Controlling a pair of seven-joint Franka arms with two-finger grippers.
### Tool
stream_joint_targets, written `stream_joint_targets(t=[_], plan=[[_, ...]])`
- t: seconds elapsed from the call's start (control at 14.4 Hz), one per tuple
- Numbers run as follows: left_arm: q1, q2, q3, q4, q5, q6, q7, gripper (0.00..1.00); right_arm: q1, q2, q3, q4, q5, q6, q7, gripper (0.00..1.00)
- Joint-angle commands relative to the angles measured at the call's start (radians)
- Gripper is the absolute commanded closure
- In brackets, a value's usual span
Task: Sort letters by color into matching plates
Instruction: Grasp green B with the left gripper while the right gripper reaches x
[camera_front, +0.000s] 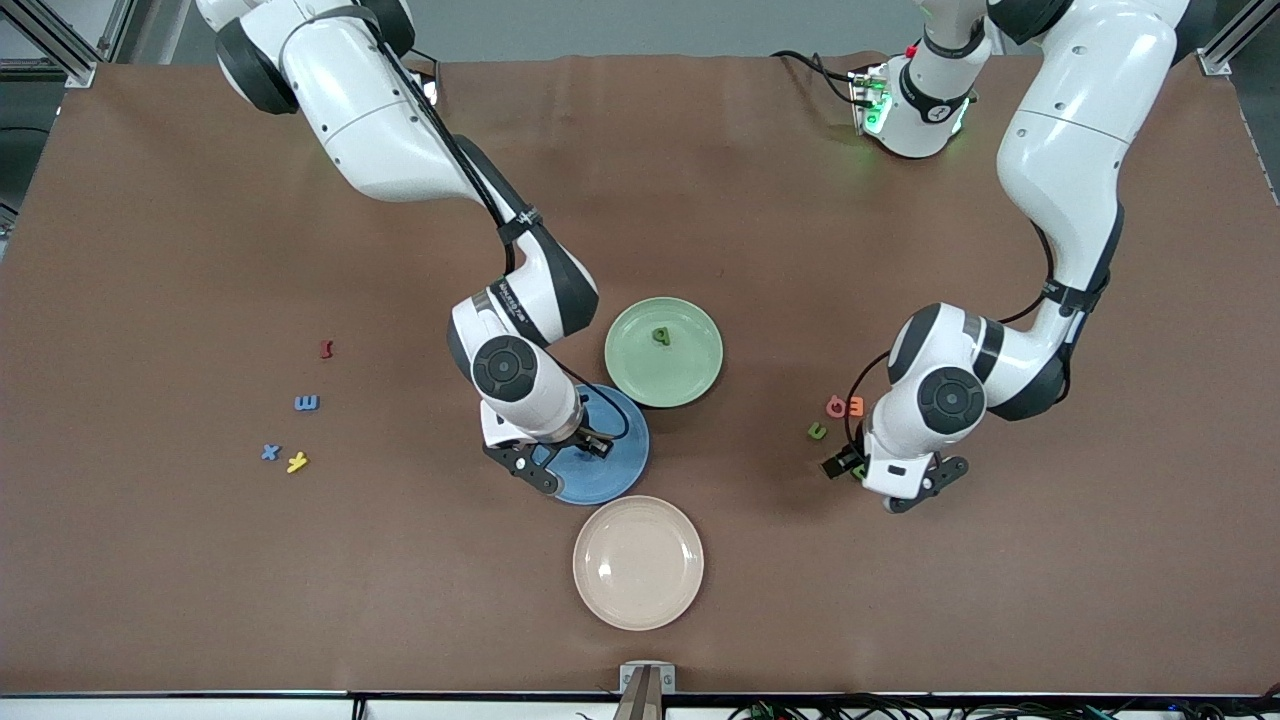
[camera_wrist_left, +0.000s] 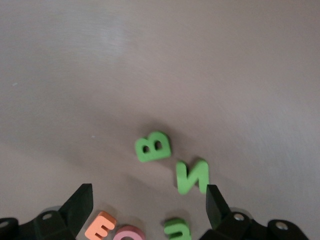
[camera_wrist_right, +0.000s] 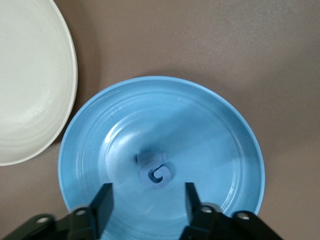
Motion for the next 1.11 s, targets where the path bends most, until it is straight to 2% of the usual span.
stream_joint_targets(t=[0.0,0.21,0.35,0.49,0.63,0.9,1.04], plan=[[0.014,0.017,0.000,0.001,0.000,0.023,-0.140,0.01,-0.002,0.012,0.002,0.028,-0.004,-0.010,0.013,0.00],[0.014,0.054,0.001,0.027,-0.001,0.040,-0.215,0.01,-0.014,0.001,0.000,0.026,-0.013,-0.021,-0.002,0.00],[0.014,0.079,0.001,0.049,-0.001,0.046,-0.257,0.01,-0.057,-0.020,-0.004,0.002,-0.070,-0.041,-0.087,0.00],[0.014,0.094,0.003,0.062,-0.001,0.061,-0.290,0.01,-0.113,-0.060,-0.004,-0.040,-0.070,-0.116,-0.193,0.00],[0.014,0.099,0.003,0.063,0.000,0.086,-0.301,0.01,-0.179,-0.123,-0.004,-0.116,-0.077,-0.139,-0.239,0.00],[0.014,0.110,0.004,0.063,0.003,0.087,-0.300,0.01,-0.346,-0.264,-0.009,-0.323,-0.084,-0.108,-0.610,0.00],[0.014,0.113,0.004,0.063,0.005,0.089,-0.298,0.05,-0.454,-0.327,-0.009,-0.443,-0.084,-0.037,-0.817,0.00]])
